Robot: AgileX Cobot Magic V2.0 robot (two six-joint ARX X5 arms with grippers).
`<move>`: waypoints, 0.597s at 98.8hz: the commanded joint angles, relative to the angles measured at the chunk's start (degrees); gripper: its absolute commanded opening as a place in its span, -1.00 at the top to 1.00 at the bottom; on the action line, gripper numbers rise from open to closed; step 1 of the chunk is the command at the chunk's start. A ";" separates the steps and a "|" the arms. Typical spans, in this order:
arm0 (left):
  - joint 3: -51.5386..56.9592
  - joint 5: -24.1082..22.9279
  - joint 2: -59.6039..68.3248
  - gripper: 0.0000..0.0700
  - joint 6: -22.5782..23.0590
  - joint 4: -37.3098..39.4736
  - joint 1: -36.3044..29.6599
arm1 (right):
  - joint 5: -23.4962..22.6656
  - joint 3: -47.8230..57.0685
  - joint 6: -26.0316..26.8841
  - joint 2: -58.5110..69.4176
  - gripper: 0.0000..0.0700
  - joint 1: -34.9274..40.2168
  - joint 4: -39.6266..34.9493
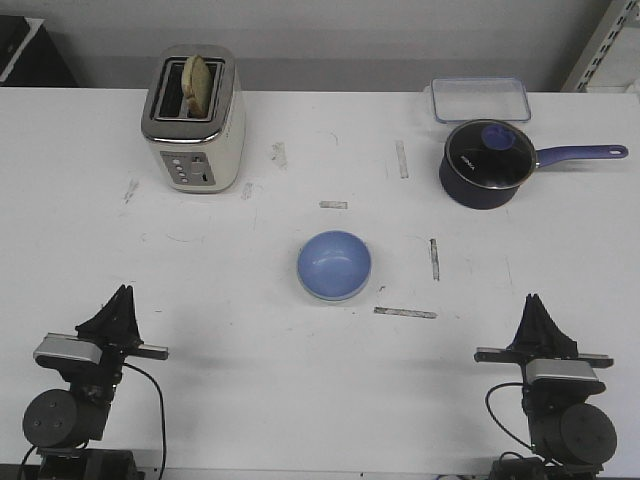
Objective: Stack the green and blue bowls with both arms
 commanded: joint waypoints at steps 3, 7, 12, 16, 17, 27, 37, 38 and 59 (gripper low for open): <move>-1.36 -2.67 -1.14 0.99 0.13 0.57 -1.25 | 0.00 0.26 -0.24 -0.13 0.96 0.04 0.74; -2.29 -4.26 -1.81 0.99 0.13 0.55 -1.97 | 0.00 0.26 -0.24 -0.13 0.96 0.04 0.74; -3.45 -4.85 -2.54 0.99 0.11 0.52 -2.71 | 0.02 0.26 -0.24 -0.11 0.96 0.04 0.74; -4.26 -4.85 -2.99 0.99 0.13 0.44 -3.15 | 0.00 0.26 -0.24 -0.11 0.96 0.04 0.74; -4.46 -4.85 -3.10 0.99 0.13 0.44 -3.23 | 0.00 0.26 -0.24 -0.11 0.96 0.04 0.74; -6.34 -4.85 -3.74 0.99 0.13 0.59 -3.48 | 0.00 0.26 -0.24 -0.13 0.96 0.04 0.74; -8.72 -4.85 -4.50 0.99 0.11 0.57 -3.43 | 0.00 0.26 -0.24 -0.11 0.96 0.04 0.74; -8.85 -4.85 -4.55 0.99 0.11 0.57 -3.43 | 0.00 0.26 -0.26 -0.11 0.96 0.04 0.74; -12.98 -4.85 -6.93 1.00 0.09 0.13 -2.25 | 0.00 0.26 -0.24 -0.13 0.96 0.04 0.74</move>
